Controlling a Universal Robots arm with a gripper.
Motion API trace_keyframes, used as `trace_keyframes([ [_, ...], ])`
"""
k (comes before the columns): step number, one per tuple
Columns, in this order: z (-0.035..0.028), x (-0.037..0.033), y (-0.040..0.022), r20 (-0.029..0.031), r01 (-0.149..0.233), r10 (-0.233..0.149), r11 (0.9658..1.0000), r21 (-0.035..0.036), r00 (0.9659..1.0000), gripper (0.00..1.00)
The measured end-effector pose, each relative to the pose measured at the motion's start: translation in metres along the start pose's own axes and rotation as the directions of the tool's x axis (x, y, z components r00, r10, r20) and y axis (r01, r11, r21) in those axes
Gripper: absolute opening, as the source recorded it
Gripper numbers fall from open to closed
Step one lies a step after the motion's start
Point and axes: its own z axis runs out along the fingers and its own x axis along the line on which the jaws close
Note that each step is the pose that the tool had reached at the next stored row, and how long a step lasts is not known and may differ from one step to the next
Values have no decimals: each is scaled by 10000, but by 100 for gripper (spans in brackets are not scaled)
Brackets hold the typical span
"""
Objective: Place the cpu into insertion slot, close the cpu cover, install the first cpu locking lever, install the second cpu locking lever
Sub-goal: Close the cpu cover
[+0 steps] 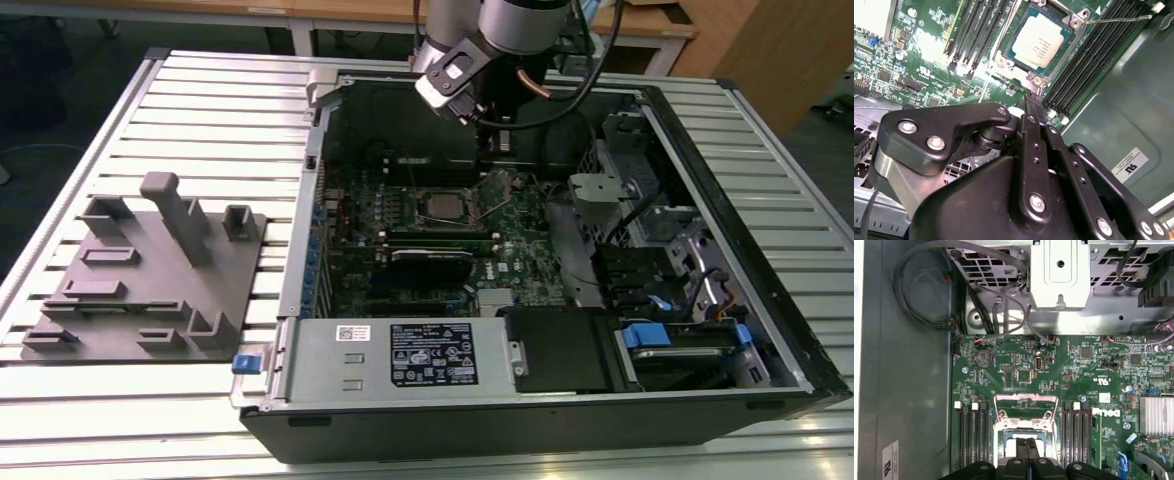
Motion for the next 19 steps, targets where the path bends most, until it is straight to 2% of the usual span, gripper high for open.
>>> trace_keyframes([
  [7, 21, -1, 67, -2, 69, -69, 10000, 1, 10000, 11],
  [13, 49, -1, 200, 0, 77, -77, 10000, 2, 10000, 11],
  [19, 84, -3, 295, 0, 84, -84, 10000, 3, 10000, 11],
])
